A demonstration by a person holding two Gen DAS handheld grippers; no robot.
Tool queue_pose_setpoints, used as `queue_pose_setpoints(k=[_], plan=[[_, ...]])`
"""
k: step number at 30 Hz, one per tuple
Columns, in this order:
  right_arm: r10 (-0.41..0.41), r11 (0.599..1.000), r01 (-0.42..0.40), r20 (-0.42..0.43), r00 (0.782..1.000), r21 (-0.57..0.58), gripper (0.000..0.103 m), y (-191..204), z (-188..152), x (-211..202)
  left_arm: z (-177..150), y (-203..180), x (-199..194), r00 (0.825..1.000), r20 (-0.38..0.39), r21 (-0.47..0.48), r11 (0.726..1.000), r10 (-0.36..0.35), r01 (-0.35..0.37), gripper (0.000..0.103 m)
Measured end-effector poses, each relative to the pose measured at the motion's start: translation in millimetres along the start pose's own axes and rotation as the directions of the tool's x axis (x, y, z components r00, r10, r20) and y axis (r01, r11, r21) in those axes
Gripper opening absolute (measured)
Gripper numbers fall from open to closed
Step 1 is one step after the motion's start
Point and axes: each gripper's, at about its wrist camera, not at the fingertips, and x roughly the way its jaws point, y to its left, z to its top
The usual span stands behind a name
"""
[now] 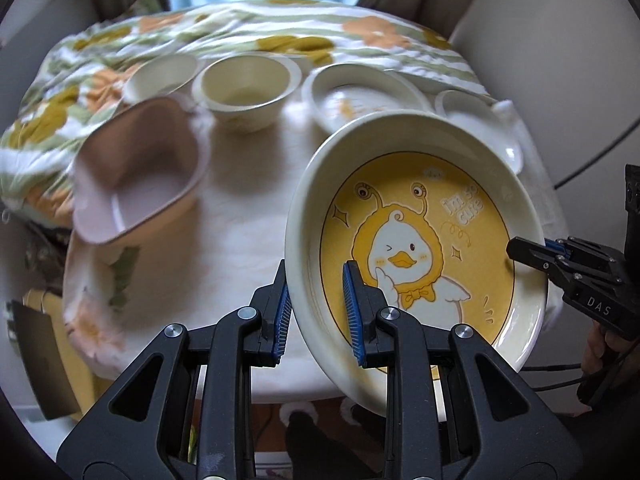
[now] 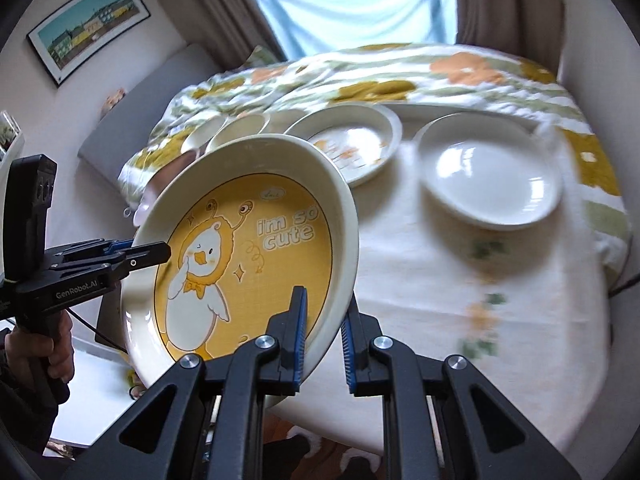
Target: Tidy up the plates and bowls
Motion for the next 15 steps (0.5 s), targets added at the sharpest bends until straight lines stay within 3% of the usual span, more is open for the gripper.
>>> queue_pose_setpoints(k=[9,15], plan=[[-0.013,1.0,0.013,-0.085,0.996,-0.007,0.015,51.8,-1.0,75.7,-16.2,84.9,46.0,0.998,-0.06,-0.042,0.999,-0.006,0.003,0.021],[-0.025,1.0,0.024,-0.093,0.995,-0.011,0.015,59.4,-1.8,102.8,-18.0,101.1,65.9,0.998,-0.056,-0.024,1.0,0.012,-0.013,0.021]])
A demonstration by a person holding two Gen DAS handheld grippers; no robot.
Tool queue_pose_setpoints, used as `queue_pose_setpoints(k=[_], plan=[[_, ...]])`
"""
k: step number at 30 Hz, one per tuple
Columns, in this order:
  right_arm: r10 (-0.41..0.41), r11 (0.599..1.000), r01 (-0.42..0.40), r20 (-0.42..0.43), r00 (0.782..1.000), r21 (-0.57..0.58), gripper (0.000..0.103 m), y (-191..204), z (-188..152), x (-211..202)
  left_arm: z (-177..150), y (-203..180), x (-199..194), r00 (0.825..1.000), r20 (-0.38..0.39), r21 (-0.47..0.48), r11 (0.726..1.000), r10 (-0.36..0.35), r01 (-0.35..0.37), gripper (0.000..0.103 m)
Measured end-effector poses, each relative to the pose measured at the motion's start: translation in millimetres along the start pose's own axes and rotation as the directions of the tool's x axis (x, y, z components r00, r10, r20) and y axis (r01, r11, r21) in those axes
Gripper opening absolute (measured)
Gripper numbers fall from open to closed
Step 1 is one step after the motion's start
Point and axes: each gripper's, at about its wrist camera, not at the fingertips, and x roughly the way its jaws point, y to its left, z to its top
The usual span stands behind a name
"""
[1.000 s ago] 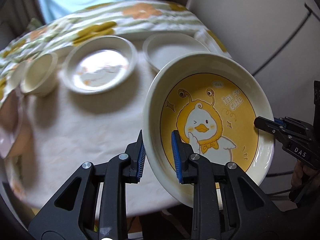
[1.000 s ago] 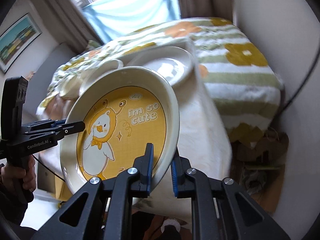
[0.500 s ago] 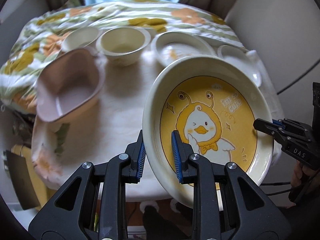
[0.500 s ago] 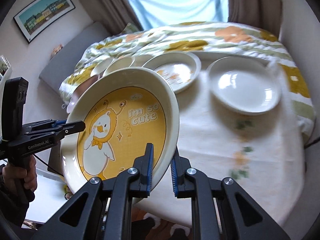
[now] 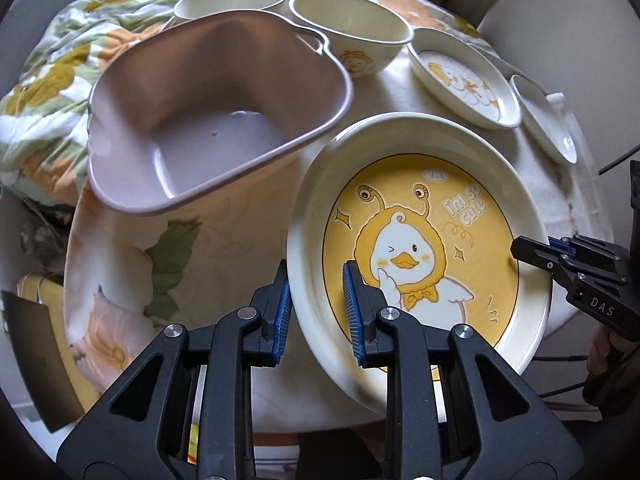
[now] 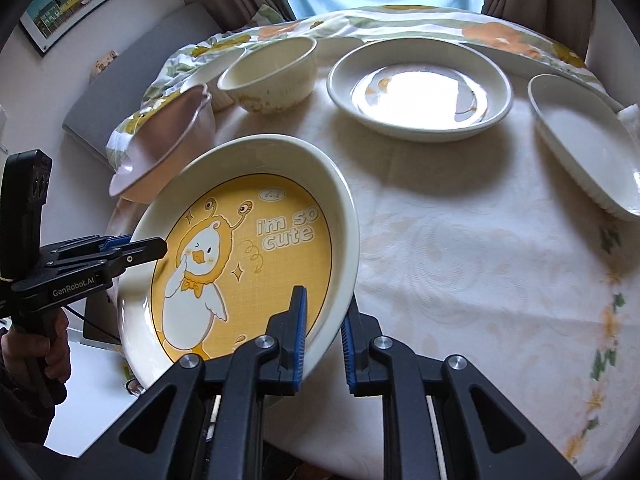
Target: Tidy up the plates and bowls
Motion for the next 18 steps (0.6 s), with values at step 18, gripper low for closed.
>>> queue_pose_setpoints(k=[18], plan=[[-0.027,1.0,0.028,-0.02,0.999,0.001,0.016,1.1,-2.1,5.6,-2.6,-8.8,4.7,0.998,0.033,0.042,0.997,0.058,-0.059,0.021]])
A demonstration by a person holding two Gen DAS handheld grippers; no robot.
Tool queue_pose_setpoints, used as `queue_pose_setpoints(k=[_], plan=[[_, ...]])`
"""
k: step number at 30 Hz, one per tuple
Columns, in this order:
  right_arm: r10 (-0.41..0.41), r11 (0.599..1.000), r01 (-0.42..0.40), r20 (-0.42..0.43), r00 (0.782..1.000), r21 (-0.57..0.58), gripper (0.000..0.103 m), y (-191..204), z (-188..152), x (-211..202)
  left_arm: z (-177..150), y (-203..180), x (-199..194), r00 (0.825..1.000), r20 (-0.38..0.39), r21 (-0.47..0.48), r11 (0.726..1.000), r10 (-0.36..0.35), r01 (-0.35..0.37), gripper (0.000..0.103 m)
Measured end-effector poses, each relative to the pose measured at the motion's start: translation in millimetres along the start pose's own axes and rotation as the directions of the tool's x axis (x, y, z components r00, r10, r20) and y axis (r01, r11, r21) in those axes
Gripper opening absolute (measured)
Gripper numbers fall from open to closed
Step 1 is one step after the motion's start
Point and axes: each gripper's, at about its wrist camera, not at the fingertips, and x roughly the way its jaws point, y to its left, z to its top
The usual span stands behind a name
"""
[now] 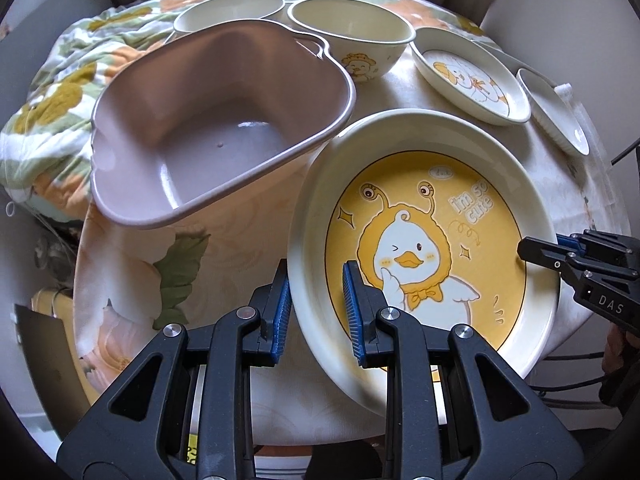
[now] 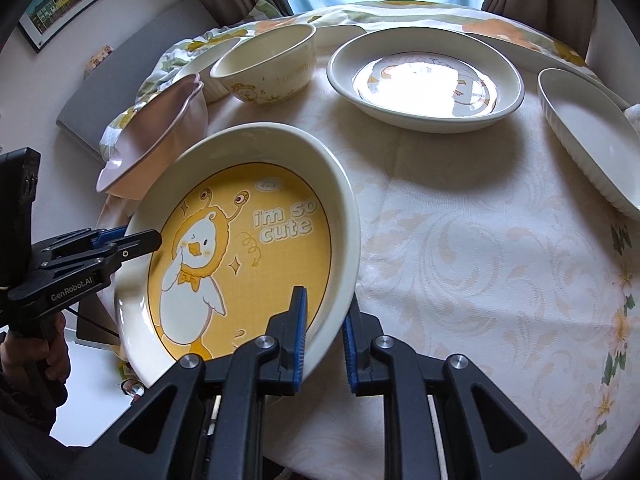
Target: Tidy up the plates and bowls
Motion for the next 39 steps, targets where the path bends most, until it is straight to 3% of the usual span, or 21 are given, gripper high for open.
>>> queue_pose_setpoints(k=[6,8,9,10,11,13,20,27,28,29,31,37,39], plan=[[-0.001,0.999,0.002,-0.008,1.0,0.044,0.016,-1.4,0.8,1.0,-0.1,-3.1,4.9,0.999,-0.036,0.008,1.0,0.004,-0.003,0.025],[-0.013,0.999,0.013,-0.012,1.0,0.051,0.017,-0.1,1.5,1.6,0.3,-5.4,6.0,0.999,-0.045,0.009,1.0,0.002,-0.001,0.04],[-0.02,0.998,0.021,-0.012,1.0,0.054,0.019,0.9,1.9,2.1,0.6,-7.6,6.6,0.999,-0.05,0.008,1.0,0.009,-0.009,0.064],[-0.023,0.998,0.024,-0.019,1.0,0.05,0.028,2.4,2.4,2.8,0.1,-8.9,5.5,0.999,-0.043,0.006,1.0,0.02,-0.019,0.078],[-0.016,0.999,0.017,-0.026,1.0,0.042,0.045,3.9,3.0,2.8,-0.8,-11.0,1.8,0.999,-0.021,0.004,1.0,0.029,-0.029,0.079],[-0.004,1.0,0.004,-0.012,1.0,0.031,0.063,5.2,4.3,-0.8,-1.6,-15.5,-2.5,0.999,-0.011,-0.003,0.999,0.046,-0.046,0.079],[0.039,0.999,-0.04,0.03,0.999,0.006,0.063,-3.9,-3.1,-27.3,-14.5,-31.0,-34.4,0.992,0.011,-0.049,0.991,0.122,-0.122,0.079],[0.035,0.999,-0.035,0.118,0.992,-0.004,0.063,-24.8,-29.2,-90.2,-21.2,-82.6,-96.9,0.988,0.116,-0.055,0.994,0.101,-0.095,0.079],[0.026,1.0,-0.025,0.132,0.991,-0.007,0.069,-28.3,-31.3,-99.4,-21.7,-88.8,-103.9,0.987,0.131,-0.052,0.995,0.094,-0.088,0.082],[0.014,1.0,-0.013,0.155,0.988,-0.009,0.086,-32.6,-34.9,-111.9,-20.2,-98.5,-113.2,0.985,0.152,-0.047,0.996,0.085,-0.079,0.085],[-0.001,1.0,0.003,0.206,0.979,-0.007,0.103,-39.4,-40.4,-133.3,-16.7,-122.0,-131.1,0.977,0.202,-0.026,0.998,0.069,-0.066,0.099],[-0.065,0.998,0.065,0.309,0.949,0.011,0.103,-61.9,-60.2,-183.2,-2.0,-185.0,-158.5,0.953,0.298,0.089,0.993,0.044,-0.074,0.102],[-0.089,0.996,0.084,0.335,0.938,0.029,0.103,-70.0,-65.2,-196.0,6.0,-204.3,-166.4,0.946,0.324,0.124,0.991,0.007,-0.05,0.102]])
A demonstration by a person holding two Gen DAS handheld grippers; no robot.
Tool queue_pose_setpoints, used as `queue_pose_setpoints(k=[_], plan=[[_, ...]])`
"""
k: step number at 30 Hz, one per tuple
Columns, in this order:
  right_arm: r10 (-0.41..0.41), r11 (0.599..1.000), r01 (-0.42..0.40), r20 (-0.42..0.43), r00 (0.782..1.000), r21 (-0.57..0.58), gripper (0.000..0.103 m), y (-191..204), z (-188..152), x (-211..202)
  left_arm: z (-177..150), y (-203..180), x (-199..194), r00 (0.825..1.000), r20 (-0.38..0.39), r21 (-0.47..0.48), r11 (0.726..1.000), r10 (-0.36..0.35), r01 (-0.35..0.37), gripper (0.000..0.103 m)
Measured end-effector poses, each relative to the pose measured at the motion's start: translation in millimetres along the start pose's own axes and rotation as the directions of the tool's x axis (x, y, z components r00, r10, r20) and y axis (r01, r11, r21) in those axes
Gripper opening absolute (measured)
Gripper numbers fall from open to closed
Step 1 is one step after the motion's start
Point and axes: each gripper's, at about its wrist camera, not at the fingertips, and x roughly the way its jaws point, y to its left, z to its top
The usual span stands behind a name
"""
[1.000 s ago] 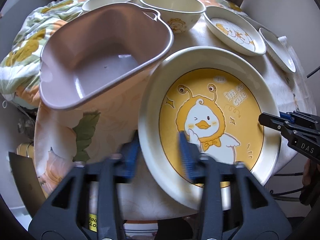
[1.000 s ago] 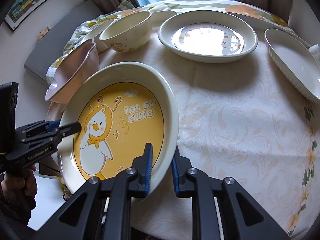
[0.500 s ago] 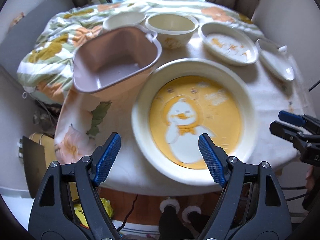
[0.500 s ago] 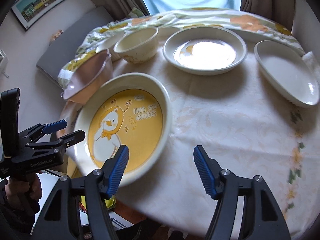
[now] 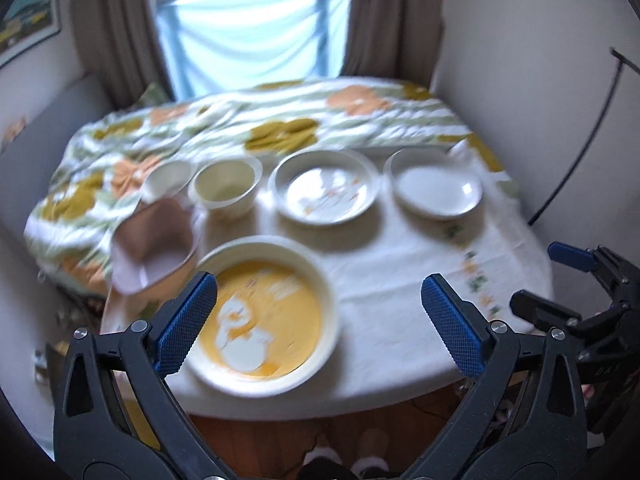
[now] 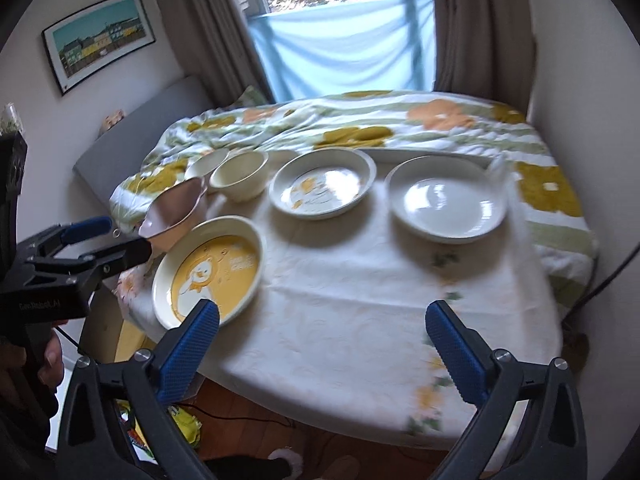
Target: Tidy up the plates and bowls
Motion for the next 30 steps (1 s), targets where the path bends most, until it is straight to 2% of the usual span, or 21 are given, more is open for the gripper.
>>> queue_pose_setpoints(k=[4,8,10,14,17,20,22,25,26,28,30], plan=[[-0.081,0.996,0.08,0.03,0.996,0.023,0.103,-20.9,1.9,-22.9,27.4,-28.9,-3.5,0.996,0.037,0.052,0.995,-0.086,0.084,0.102],[-0.136,0.985,0.13,0.05,0.989,0.116,0.103,-48.0,13.4,-36.3,62.6,-56.2,9.5,0.986,0.051,0.13,0.98,-0.159,0.151,0.102],[-0.184,0.97,0.171,0.063,0.981,0.172,0.103,-60.4,19.5,-39.6,83.1,-66.3,26.3,0.98,0.033,0.16,0.969,-0.197,0.189,0.102],[-0.231,0.943,0.21,0.055,0.971,0.257,0.103,-79.5,35.1,-30.5,127.2,-79.4,76.8,0.952,-0.047,0.186,0.934,-0.303,0.306,0.102],[-0.259,0.918,0.239,0.021,0.966,0.315,0.103,-91.4,45.3,-14.1,153.2,-86.4,120.1,0.935,-0.123,0.205,0.913,-0.334,0.353,0.102],[-0.266,0.891,0.259,-0.033,0.963,0.372,0.103,-103.2,52.4,13.4,174.2,-94.4,177.5,0.902,-0.227,0.224,0.881,-0.368,0.416,0.102],[-0.252,0.871,0.251,-0.054,0.966,0.421,0.103,-112.6,55.2,31.9,177.1,-91.4,208.0,0.88,-0.278,0.225,0.865,-0.385,0.449,0.102],[-0.226,0.828,0.23,-0.073,0.972,0.511,0.103,-126.9,55.2,62.9,181.9,-94.0,266.2,0.83,-0.372,0.211,0.833,-0.415,0.511,0.102],[-0.222,0.813,0.229,-0.078,0.972,0.535,0.103,-131.1,54.9,71.7,180.4,-94.0,276.7,0.823,-0.385,0.209,0.828,-0.419,0.52,0.101],[-0.214,0.773,0.226,-0.092,0.972,0.593,0.101,-141.3,50.5,91.7,179.4,-96.0,303.3,0.811,-0.41,0.216,0.82,-0.417,0.531,0.093],[-0.197,0.739,0.217,-0.104,0.975,0.638,0.093,-149.9,45.8,107.6,177.5,-101.0,330.7,0.795,-0.449,0.219,0.813,-0.407,0.54,0.082]])
